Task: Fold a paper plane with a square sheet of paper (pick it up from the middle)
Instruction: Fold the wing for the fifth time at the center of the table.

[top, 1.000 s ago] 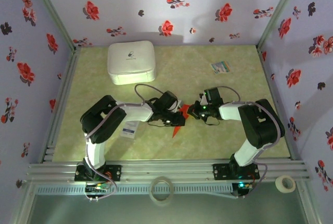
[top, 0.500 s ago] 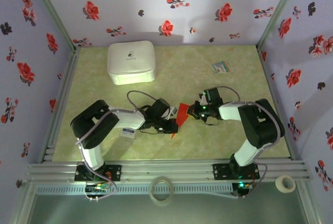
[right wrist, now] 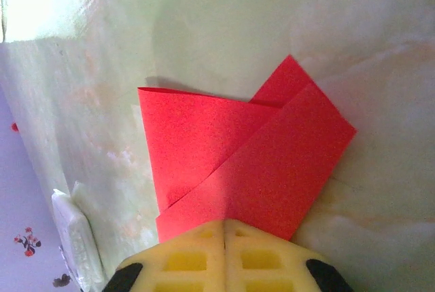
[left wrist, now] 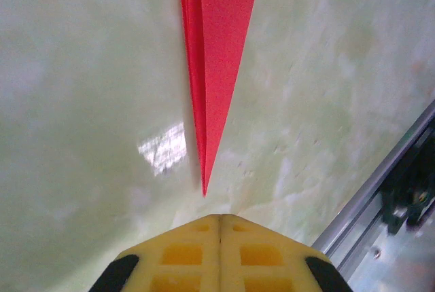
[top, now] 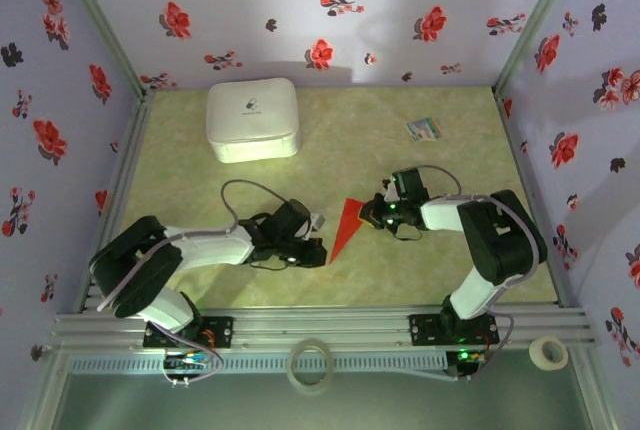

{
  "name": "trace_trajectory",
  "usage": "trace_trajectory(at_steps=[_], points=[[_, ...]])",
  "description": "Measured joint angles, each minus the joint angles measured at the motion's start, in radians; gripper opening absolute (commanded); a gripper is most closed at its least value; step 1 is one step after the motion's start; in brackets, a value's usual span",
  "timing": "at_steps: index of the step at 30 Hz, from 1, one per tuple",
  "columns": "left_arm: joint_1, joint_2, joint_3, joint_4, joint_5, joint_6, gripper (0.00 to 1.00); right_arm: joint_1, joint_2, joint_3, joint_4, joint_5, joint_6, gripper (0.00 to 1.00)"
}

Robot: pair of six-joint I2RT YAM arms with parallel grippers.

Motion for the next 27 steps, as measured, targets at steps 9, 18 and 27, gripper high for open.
trace_trajectory(at_steps=[9, 18, 27], points=[[0.143, 0.074, 0.088, 0.019, 0.005, -0.002, 0.14, 0.0, -0.26, -0.029, -0.109, 0.095, 0.002, 0.28], [0.154, 0.234, 0.204, 0.031, 0.091, 0.014, 0.2, 0.004, -0.328, -0.14, -0.137, 0.101, 0.063, 0.28], [0.154, 0.287, 0.209, 0.068, 0.161, 0.017, 0.24, 0.031, -0.314, -0.145, -0.135, 0.101, 0.081, 0.29]])
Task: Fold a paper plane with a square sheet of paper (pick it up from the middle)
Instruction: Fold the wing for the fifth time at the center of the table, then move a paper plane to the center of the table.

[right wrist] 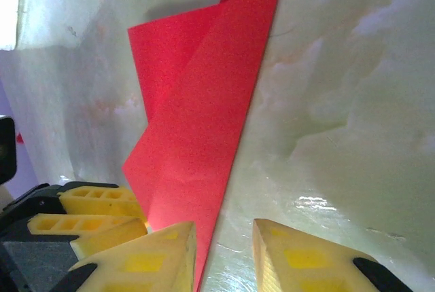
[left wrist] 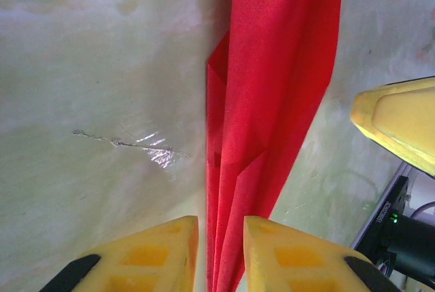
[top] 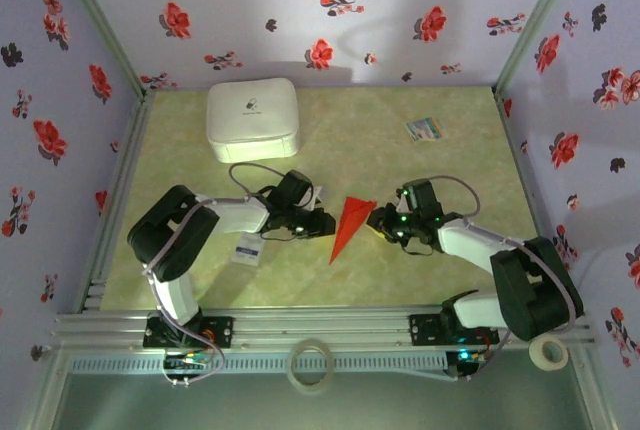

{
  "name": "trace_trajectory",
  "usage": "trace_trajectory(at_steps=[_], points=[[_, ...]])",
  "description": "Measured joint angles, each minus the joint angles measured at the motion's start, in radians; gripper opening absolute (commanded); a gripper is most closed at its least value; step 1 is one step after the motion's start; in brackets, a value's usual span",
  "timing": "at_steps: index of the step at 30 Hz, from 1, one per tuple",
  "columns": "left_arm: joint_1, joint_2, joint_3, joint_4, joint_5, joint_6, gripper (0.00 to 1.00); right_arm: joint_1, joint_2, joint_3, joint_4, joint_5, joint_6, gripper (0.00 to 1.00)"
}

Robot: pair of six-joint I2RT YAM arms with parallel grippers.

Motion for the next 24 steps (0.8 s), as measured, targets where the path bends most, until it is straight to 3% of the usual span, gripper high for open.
trace_trajectory(at_steps=[24], points=[[0.0, 0.053, 0.0, 0.079, 0.055, -0.001, 0.25, 0.055, 0.092, 0.0, 0.038, -0.001, 0.005, 0.29]])
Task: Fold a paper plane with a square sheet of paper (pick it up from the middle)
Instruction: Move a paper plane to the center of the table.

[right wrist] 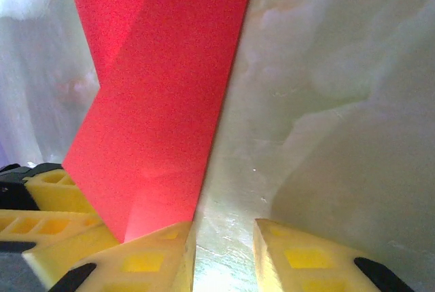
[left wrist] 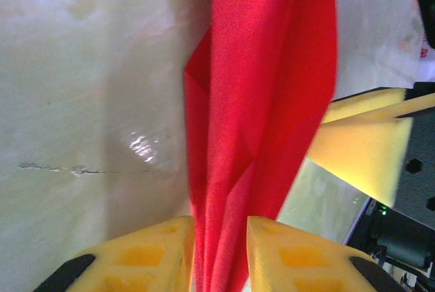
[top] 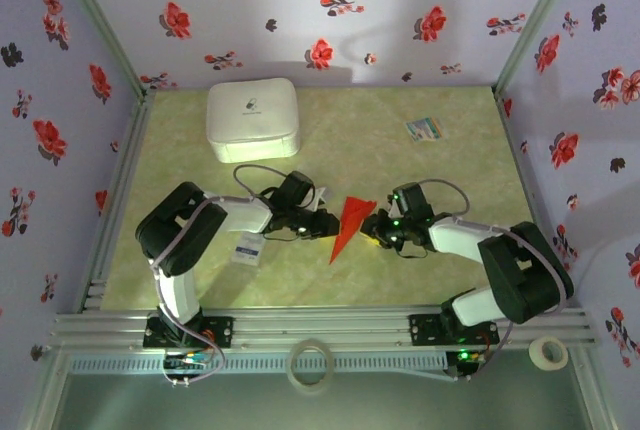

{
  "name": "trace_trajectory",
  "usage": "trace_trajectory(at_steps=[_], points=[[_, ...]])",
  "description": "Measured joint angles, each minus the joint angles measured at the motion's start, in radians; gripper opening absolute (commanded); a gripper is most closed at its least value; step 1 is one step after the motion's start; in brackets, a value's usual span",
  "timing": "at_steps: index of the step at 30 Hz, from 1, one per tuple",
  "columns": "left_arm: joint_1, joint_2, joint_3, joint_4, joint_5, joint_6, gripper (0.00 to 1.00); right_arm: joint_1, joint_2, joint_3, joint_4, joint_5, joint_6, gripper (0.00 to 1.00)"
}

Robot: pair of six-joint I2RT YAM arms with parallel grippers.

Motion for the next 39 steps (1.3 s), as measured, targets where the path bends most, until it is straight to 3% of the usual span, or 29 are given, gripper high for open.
trace_trajectory(at_steps=[10, 39], points=[[-0.001, 0.011, 0.016, -0.013, 0.018, 0.0, 0.25, 0.008, 0.03, 0.002, 0.065, -0.04, 0.015, 0.22], [-0.032, 0.058, 0.05, 0.016, 0.088, -0.004, 0.23, 0.008, 0.104, 0.006, 0.131, -0.082, 0.027, 0.15]])
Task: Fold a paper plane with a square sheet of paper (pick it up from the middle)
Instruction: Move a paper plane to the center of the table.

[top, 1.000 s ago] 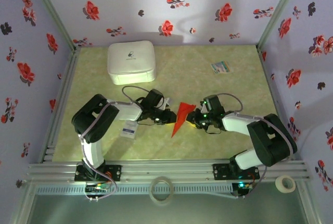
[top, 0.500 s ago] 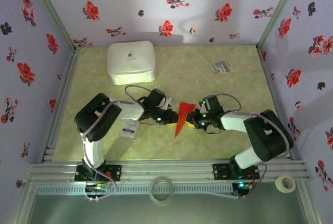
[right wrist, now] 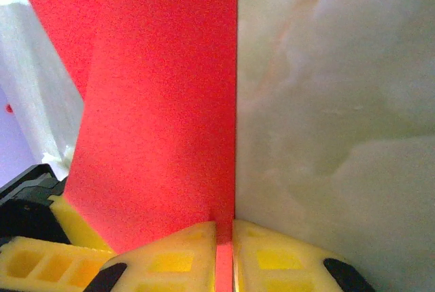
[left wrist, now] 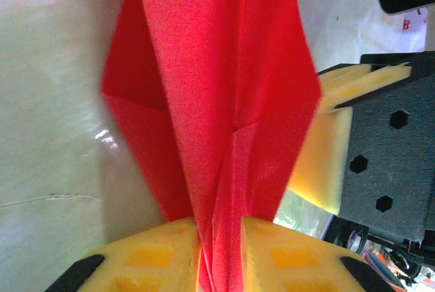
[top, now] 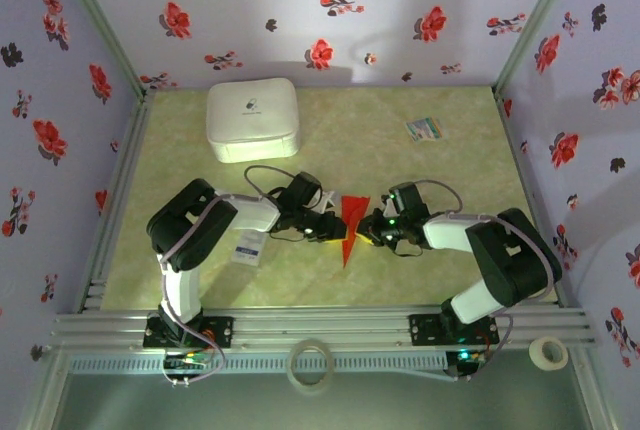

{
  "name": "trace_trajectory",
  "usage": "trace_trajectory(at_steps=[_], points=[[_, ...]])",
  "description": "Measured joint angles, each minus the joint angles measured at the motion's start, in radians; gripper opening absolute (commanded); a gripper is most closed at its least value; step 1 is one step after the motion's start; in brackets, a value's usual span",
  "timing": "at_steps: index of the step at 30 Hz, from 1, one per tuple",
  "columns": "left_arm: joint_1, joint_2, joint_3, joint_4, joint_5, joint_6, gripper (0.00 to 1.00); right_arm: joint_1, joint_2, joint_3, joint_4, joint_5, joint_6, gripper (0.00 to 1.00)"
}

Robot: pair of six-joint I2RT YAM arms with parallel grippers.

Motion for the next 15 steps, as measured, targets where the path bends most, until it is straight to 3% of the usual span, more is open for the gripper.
trace_trajectory(at_steps=[6, 15], points=[[-0.003, 0.013, 0.004, 0.016, 0.01, -0.008, 0.22, 0.0, 0.01, 0.0, 0.023, -0.01, 0.011, 0.15], [-0.014, 0.012, 0.008, 0.009, -0.005, -0.019, 0.09, 0.0, 0.011, 0.0, 0.029, -0.012, 0.014, 0.18]])
